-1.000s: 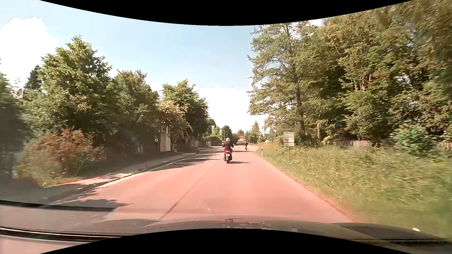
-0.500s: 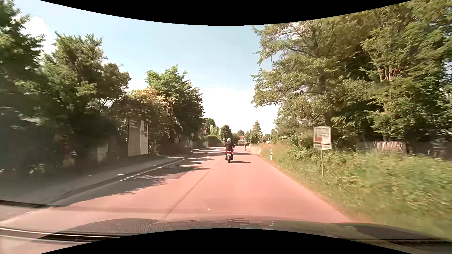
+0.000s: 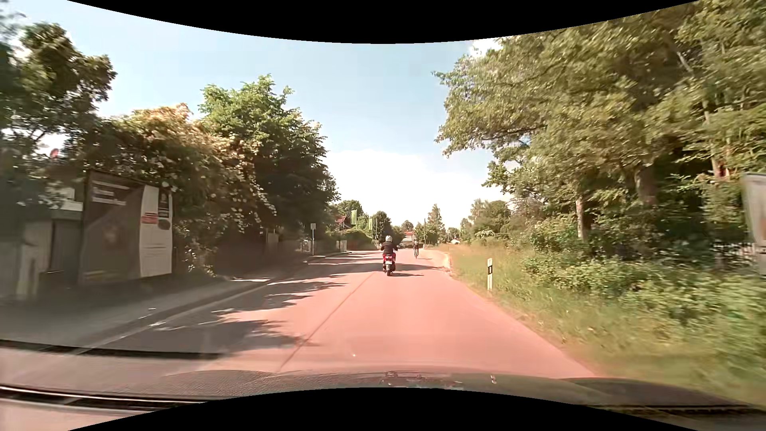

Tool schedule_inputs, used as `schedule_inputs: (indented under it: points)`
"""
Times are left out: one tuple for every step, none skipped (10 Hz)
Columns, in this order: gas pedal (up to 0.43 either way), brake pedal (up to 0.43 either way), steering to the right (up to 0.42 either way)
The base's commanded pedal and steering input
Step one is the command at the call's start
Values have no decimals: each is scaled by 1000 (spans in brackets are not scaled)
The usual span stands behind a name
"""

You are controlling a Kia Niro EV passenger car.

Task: Follow the waypoints while adhering to traffic rules and regulations

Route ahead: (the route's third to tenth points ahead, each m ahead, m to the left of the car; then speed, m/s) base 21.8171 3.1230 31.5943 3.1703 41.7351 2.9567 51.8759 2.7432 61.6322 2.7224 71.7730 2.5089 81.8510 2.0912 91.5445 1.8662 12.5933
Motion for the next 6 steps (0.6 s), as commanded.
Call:
schedule_inputs:
  points:
    - [260,6,3]
    - [260,6,3]
    - [260,6,3]
    - [260,6,3]
    - [260,6,3]
    - [248,6,3]
